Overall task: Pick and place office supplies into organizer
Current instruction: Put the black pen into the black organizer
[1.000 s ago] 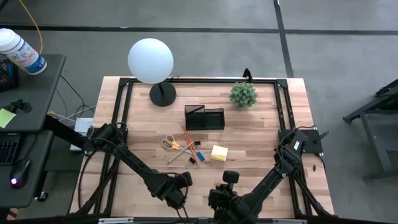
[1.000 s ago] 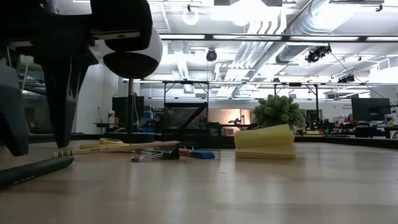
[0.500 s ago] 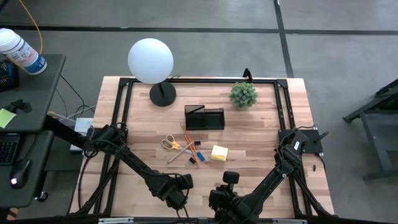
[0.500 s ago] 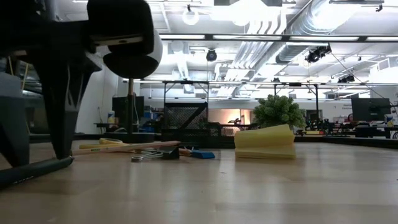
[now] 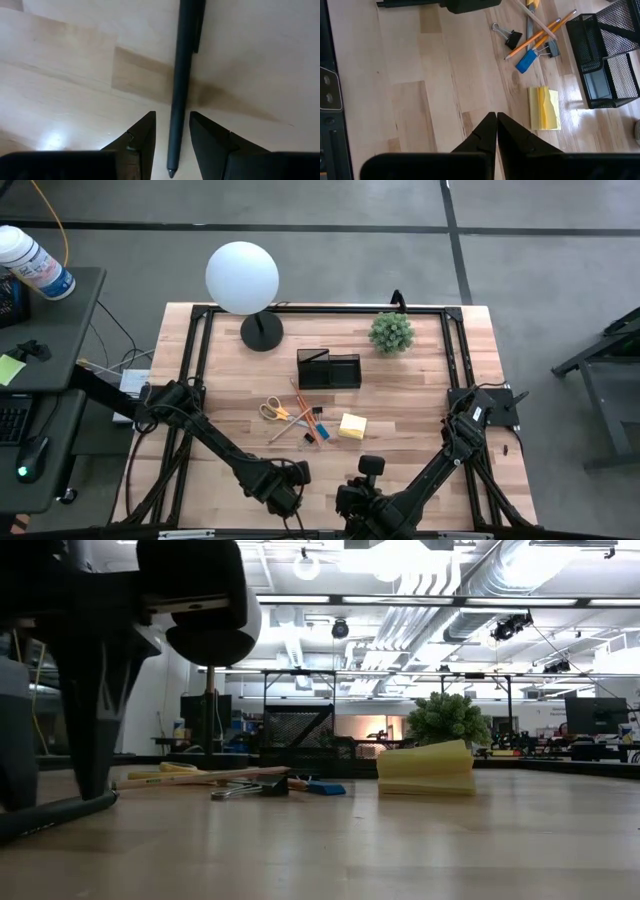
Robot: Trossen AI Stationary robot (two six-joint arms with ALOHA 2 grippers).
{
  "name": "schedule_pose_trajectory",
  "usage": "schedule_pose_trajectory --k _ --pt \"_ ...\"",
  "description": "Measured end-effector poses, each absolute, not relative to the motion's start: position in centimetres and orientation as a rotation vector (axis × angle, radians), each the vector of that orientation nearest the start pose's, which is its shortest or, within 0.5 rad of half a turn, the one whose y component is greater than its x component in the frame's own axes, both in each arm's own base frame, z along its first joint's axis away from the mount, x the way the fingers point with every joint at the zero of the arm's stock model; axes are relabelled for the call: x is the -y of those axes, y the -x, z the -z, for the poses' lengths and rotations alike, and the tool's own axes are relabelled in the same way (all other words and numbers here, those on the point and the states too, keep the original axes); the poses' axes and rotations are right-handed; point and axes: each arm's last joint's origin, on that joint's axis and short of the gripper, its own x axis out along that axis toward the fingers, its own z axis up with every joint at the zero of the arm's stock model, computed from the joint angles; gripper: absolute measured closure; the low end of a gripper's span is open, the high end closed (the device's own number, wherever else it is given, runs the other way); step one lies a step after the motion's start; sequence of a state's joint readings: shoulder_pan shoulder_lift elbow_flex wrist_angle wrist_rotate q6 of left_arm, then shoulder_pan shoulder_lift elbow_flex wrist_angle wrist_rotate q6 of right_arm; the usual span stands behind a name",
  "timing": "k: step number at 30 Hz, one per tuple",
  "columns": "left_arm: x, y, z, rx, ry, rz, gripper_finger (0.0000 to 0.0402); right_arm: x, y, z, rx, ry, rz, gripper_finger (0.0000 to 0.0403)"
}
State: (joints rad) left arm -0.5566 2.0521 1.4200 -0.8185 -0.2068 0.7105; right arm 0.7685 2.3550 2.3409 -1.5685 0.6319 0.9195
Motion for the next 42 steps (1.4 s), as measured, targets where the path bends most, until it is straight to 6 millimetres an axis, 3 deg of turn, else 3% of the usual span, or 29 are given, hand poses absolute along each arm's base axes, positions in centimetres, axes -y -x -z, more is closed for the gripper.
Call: schedule_pose_trajectory --k 42 --pt "20.08 -33.27 -14.61 -1.203 -1.117 0.824 0.0293 -30.14 -33.64 -25.56 -1.079 0.213 0.419 0.0392"
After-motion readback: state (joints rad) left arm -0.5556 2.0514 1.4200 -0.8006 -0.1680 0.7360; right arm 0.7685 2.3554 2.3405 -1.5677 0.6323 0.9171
